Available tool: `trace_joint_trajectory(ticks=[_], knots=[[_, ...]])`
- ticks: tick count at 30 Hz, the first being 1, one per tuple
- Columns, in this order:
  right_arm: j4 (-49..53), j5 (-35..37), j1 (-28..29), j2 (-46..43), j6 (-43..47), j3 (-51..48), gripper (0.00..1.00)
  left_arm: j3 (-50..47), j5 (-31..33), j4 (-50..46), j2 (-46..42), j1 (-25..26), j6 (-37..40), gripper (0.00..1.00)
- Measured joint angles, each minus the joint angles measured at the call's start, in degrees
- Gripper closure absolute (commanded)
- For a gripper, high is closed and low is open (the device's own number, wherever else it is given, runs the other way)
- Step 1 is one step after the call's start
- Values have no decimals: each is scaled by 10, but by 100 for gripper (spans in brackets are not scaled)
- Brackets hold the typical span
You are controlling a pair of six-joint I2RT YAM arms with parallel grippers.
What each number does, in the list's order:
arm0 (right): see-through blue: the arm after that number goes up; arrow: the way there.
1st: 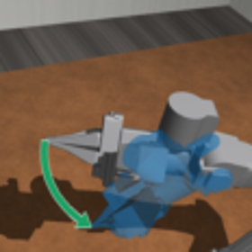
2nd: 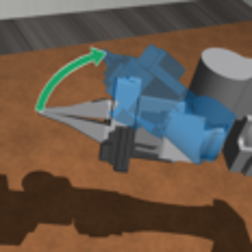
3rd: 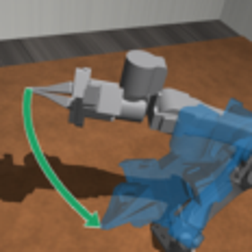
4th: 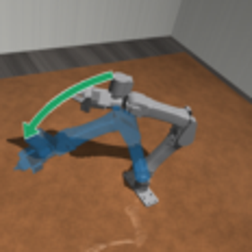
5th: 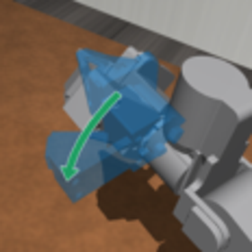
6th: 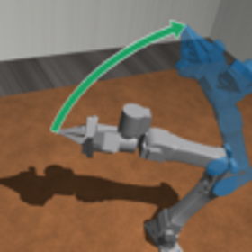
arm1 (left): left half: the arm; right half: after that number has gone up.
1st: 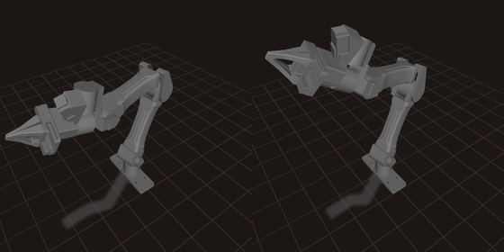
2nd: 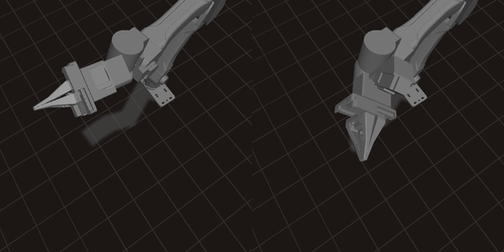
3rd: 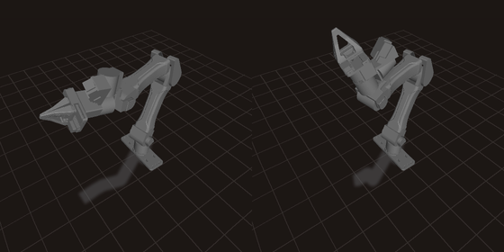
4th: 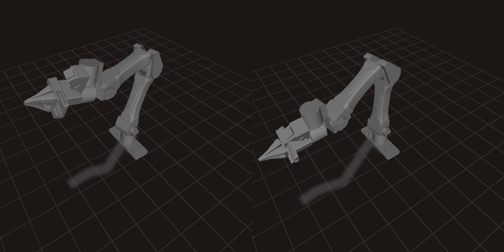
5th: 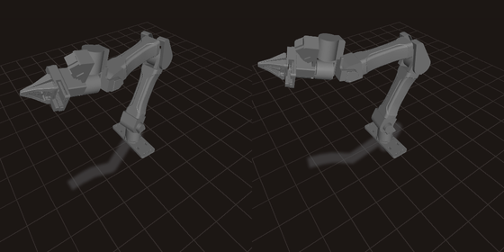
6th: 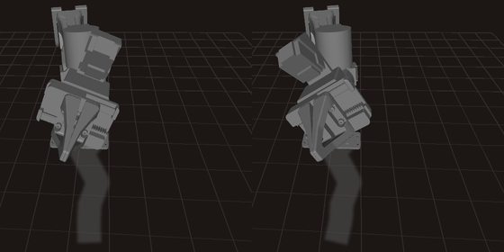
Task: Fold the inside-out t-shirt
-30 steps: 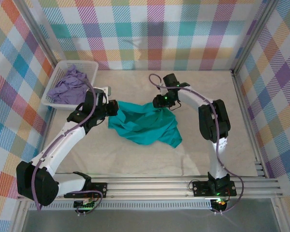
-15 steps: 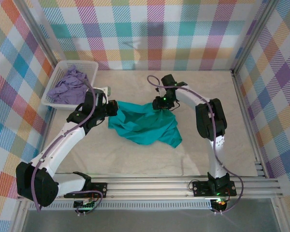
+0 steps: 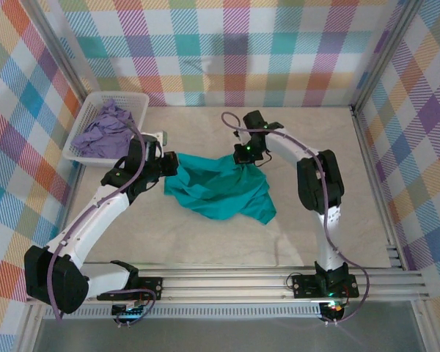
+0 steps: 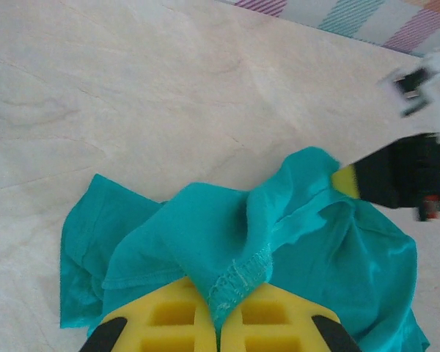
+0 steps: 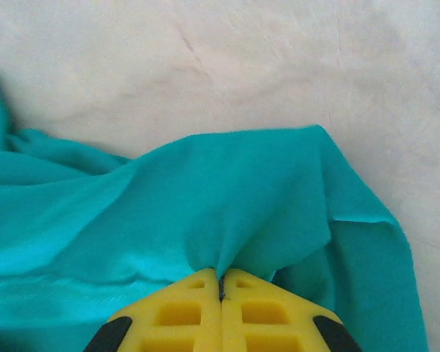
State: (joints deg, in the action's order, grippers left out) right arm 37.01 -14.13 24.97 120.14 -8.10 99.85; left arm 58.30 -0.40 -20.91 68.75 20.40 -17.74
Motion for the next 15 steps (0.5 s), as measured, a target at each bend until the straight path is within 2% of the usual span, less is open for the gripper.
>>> trace_joint_trajectory(ticks=[5,10,15], knots=[[-30,1,-9,-202,0,-51,100,11,30,-5,-39,-11,-23,100],[-53,22,-14,-407,9,-41,100,108,46,-15,-82,-10,-26,100],[-44,29,-12,-520,17,-7,100,220,64,-17,-133,-10,-19,100]])
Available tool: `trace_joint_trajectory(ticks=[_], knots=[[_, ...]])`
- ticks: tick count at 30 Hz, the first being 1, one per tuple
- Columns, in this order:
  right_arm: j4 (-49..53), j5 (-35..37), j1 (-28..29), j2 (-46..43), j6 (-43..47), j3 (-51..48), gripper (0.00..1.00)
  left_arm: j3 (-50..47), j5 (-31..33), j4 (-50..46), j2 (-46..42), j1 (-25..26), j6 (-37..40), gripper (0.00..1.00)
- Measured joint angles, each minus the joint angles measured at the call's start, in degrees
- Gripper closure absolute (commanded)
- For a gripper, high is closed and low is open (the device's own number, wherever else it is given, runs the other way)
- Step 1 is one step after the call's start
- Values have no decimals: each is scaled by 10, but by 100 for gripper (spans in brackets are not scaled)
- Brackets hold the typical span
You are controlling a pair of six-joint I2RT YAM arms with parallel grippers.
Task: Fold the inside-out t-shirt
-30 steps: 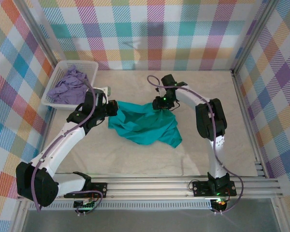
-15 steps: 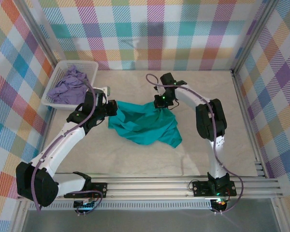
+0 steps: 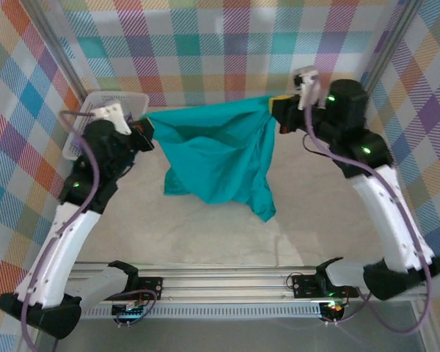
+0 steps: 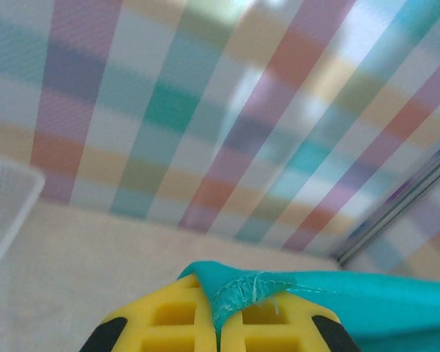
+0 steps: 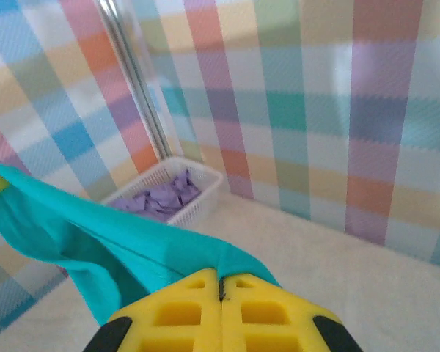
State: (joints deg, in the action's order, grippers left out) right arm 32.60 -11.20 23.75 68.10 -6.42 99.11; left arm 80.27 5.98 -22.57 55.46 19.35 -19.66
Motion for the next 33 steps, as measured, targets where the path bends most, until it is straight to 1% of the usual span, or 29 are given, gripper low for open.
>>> trace_joint_trajectory(ticks=[5,8,11,15,17,19,22,24,27,29,31,33], knots=[[26,-14,3,-67,-1,0,100,40,0,-19,-61,0,14,100],[30,-24,4,-84,-4,-27,100,41,-3,-33,-66,0,15,100],[30,-10,3,-68,-4,-50,100,21,10,-35,-30,0,16,100],[3,21,-27,26,-4,-44,100,24,53,-26,84,0,32,100],[-16,32,-49,95,-4,-17,100,49,68,-24,156,0,42,100],[-25,41,-64,175,-4,40,100,88,75,-20,222,-1,50,100],[-32,46,-73,256,-4,144,100,172,76,-16,280,-3,61,100],[-31,46,-73,285,-1,215,100,240,76,-12,295,-4,68,100],[-24,40,-73,308,7,337,100,324,69,1,292,-4,77,100],[-20,28,-72,308,14,402,100,341,62,19,271,-4,80,100],[-19,12,-70,286,22,421,100,320,49,27,231,-4,82,100],[-18,-2,-69,250,28,388,100,269,31,37,184,-4,80,100]])
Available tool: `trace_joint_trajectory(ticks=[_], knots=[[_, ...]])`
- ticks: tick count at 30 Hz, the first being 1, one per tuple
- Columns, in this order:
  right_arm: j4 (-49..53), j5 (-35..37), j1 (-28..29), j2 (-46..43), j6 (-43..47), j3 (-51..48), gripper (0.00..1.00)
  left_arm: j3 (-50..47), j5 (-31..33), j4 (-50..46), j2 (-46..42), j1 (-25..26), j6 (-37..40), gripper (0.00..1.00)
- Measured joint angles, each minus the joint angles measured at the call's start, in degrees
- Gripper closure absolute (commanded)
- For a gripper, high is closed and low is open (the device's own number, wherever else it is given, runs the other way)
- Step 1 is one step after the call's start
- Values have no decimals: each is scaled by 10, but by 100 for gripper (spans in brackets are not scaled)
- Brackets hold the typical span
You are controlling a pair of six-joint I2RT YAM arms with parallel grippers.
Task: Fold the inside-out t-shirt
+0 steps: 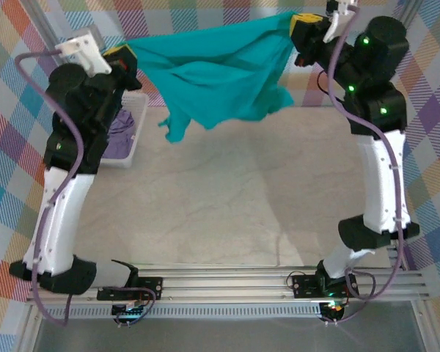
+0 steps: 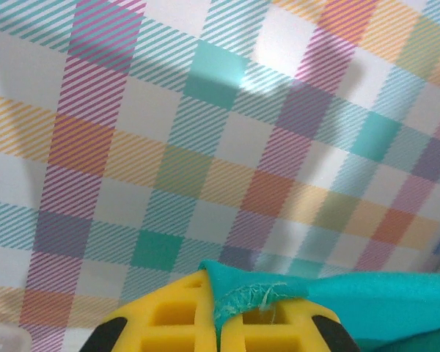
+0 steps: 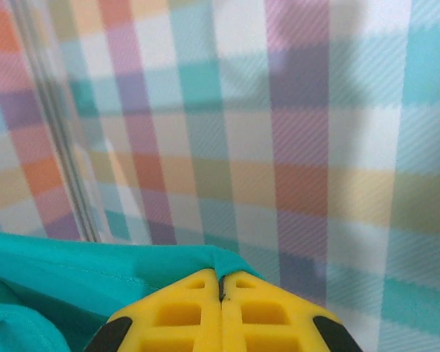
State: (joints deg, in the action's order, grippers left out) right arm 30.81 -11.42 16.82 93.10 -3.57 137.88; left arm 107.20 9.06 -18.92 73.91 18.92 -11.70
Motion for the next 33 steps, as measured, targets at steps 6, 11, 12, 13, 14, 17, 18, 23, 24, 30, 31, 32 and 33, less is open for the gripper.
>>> trace_joint_trajectory(ticks=[6,11,12,13,14,17,18,23,24,30,31,32,33], knots=[[-6,-22,1,-161,-3,-338,100,-327,-69,10,-189,6,-56,100],[12,-12,1,-264,-35,-708,100,-658,-108,-28,-327,66,-141,89],[21,-10,1,-268,-40,-758,100,-711,-113,-40,-342,82,-158,88],[25,-12,1,-267,-49,-805,100,-759,-116,-52,-353,96,-173,86],[27,-13,1,-262,-56,-841,100,-795,-116,-64,-358,106,-185,84],[27,-18,1,-228,-68,-885,100,-846,-107,-87,-352,115,-203,73],[25,-20,1,-214,-70,-886,100,-846,-104,-90,-346,117,-203,68],[10,-48,1,-181,-76,-879,100,-826,-83,-75,-314,135,-196,48],[10,-56,1,-180,-76,-874,100,-821,-80,-66,-309,145,-192,45],[14,-105,1,-179,-80,-831,100,-748,-66,65,-186,280,-113,35],[16,-109,1,-181,-81,-824,100,-723,-64,86,-143,303,-96,35],[19,-113,1,-183,-82,-818,100,-697,-65,109,-95,324,-78,34],[22,-116,1,-185,-83,-811,100,-673,-65,127,-53,340,-64,34]])
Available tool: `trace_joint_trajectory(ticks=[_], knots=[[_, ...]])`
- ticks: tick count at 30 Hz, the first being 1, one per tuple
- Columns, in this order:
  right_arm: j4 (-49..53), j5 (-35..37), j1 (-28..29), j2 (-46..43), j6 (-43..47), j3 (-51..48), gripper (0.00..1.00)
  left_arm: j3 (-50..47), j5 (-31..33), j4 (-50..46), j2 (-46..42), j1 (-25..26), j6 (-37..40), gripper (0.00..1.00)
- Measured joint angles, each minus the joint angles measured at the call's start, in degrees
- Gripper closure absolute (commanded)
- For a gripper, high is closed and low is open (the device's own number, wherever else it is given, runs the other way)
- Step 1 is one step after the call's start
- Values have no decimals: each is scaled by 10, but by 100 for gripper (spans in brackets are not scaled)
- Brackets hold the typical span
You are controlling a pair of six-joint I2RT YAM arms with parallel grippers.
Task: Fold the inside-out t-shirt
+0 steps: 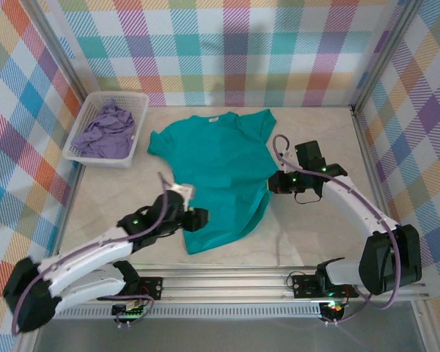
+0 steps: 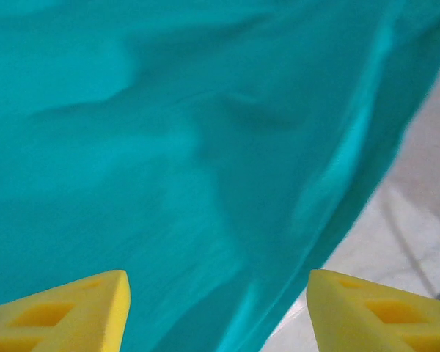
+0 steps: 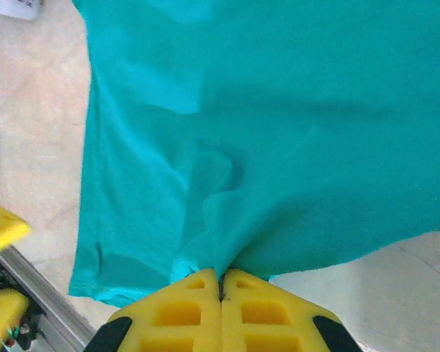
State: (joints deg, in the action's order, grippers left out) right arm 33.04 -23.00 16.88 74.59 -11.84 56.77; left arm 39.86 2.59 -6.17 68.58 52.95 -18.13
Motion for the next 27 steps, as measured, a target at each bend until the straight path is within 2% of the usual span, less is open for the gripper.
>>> trace_joint_trajectory(ticks=[4,8,11,18,21,27], knots=[[10,-7,0,-12,-5,17,100,62,-6,65,131,38,42,27],[18,-11,0,-18,-10,17,100,101,-1,83,203,47,62,28],[24,-11,0,-21,-10,17,100,112,19,90,229,48,71,33],[31,-11,0,-31,-10,17,100,119,41,89,256,48,95,36],[33,-6,0,-31,-10,17,100,120,45,86,273,48,104,49],[46,32,0,-31,-10,17,100,118,59,80,273,47,107,88]])
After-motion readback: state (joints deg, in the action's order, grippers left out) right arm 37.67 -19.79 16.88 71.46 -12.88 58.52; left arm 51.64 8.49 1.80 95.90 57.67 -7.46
